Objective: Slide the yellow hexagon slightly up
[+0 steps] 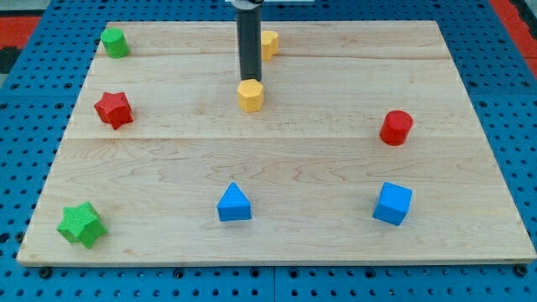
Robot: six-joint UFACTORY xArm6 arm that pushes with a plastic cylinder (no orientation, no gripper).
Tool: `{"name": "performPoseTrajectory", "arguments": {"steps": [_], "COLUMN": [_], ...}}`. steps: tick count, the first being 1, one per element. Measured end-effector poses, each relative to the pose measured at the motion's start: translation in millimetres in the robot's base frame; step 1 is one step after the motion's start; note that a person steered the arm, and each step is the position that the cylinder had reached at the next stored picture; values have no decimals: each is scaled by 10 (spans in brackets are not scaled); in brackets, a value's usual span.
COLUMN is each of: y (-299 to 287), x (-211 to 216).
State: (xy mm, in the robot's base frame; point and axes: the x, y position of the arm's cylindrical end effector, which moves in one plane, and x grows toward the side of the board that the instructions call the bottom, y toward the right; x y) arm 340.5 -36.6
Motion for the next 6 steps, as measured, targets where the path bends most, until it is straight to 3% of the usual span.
{"name": "performPoseTrajectory", "arguments": {"steps": [2, 3, 4, 6], "y": [717, 772, 366, 250], "x": [263, 448, 746, 514]}}
